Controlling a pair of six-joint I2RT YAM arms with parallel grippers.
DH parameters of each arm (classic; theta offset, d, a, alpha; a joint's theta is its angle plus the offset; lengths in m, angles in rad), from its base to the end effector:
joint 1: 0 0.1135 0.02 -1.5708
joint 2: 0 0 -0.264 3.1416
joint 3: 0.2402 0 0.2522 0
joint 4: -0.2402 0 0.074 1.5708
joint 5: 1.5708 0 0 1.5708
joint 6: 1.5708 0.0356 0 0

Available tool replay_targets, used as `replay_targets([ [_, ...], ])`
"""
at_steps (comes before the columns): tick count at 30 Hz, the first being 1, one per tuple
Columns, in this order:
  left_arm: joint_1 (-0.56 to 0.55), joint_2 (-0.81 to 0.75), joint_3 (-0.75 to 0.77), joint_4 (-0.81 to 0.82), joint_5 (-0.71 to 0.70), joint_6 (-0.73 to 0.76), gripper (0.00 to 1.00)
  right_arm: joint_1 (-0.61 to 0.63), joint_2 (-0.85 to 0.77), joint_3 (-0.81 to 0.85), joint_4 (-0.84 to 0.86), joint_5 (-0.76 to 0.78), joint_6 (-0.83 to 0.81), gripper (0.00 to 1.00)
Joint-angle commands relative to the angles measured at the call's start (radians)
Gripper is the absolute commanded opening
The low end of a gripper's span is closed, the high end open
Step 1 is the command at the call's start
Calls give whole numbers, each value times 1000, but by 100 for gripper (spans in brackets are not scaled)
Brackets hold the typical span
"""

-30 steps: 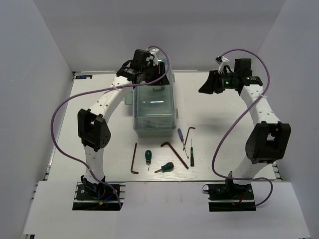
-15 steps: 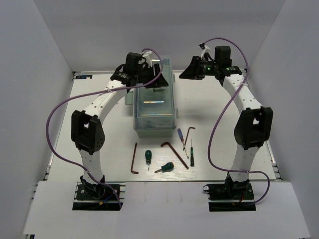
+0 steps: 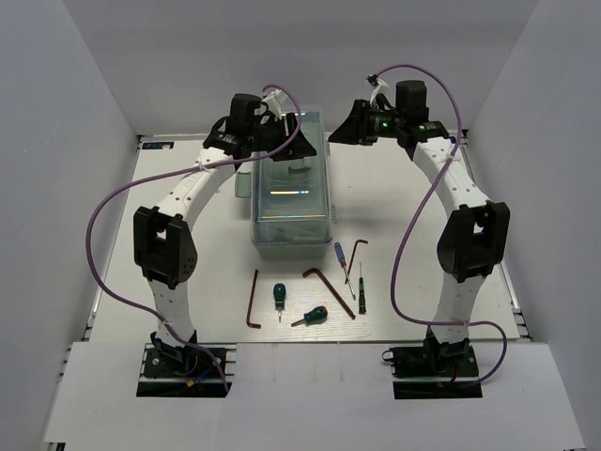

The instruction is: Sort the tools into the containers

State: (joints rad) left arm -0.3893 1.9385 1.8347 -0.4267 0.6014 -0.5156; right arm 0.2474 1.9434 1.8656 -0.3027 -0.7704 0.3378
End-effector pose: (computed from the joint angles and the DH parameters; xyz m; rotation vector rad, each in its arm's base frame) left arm 0.4123 -0.1909 0.3419 0.2493 2.2043 -1.1561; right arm 0.4374 0.1361 0.3632 -0.4430 1.9564 1.1287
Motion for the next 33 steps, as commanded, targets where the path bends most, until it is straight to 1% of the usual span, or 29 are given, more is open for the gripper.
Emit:
replay_targets([
  [1,4,-7,92,-85,-29,25,61,12,17,52,39,16,14,54],
  [2,4,3,136,-122,-82,37,61,12,15,53,36,19,13,54],
  [3,4,14,190,-195,-135,61,61,13,17,53,34,28,13,54],
  [4,4,23,190,-231,-155,71,61,15,15,52,34,29,13,54],
  [6,4,39,248,-285,-182,81,62,16,19,53,22,48,13,54],
  [7,4,39,258,-314,-195,81,62,18,23,56,17,71,6,52],
  [10,4,39,226,-305,-207,71,62,21,28,58,-27,146,-11,46],
  [11,4,39,201,-296,-207,57,62,21,29,52,-33,151,-14,46],
  [15,-6,51,192,-271,-195,45,62,26,34,35,-59,109,-19,43],
  [21,-16,83,235,-261,-163,25,62,52,57,21,-85,76,-23,43],
  [28,-16,102,256,-305,-173,25,62,84,72,9,-119,66,-40,43],
  [31,-25,111,276,-359,-186,25,62,93,72,3,-145,69,-57,43],
  [33,-34,122,314,-401,-227,46,61,101,72,1,-162,75,-60,42],
])
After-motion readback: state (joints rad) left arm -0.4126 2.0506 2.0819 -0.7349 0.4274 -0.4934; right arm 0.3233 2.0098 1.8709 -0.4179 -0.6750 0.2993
